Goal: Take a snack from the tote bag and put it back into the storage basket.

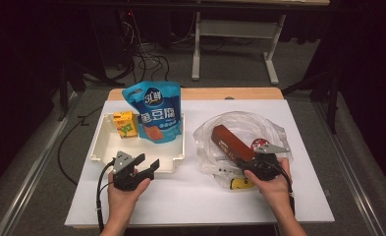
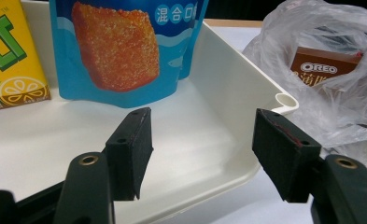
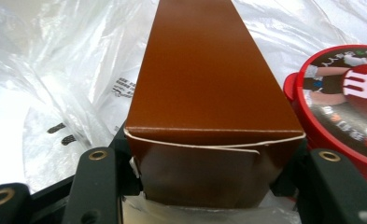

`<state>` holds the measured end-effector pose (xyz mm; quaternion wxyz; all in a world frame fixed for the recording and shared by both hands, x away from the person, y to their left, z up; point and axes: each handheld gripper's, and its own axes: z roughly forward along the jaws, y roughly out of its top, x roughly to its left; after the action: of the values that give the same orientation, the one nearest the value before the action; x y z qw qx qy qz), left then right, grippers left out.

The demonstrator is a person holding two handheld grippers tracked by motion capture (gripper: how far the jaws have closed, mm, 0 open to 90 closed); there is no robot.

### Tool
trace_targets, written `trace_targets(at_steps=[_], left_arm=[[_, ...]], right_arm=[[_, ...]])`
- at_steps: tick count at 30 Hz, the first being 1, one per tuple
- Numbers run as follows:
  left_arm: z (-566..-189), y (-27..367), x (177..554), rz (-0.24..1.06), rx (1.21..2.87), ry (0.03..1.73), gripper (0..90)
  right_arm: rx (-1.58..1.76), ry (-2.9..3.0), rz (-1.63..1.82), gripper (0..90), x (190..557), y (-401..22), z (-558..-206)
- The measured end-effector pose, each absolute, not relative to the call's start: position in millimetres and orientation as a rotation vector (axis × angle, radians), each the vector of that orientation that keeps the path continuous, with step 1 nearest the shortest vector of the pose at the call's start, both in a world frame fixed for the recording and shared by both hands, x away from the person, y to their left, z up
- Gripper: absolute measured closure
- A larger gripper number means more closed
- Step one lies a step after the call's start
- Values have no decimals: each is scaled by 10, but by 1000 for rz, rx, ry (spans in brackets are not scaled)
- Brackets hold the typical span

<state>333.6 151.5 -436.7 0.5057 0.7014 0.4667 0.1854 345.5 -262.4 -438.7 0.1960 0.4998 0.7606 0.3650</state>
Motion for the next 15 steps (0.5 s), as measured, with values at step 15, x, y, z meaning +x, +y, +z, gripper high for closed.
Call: trace_targets(at_steps=[15], left_arm=[[-4368,1493,3331,451,1698,1121,387]], right_arm=[[1384,2103,1070,459,3298,-2732,-4342]])
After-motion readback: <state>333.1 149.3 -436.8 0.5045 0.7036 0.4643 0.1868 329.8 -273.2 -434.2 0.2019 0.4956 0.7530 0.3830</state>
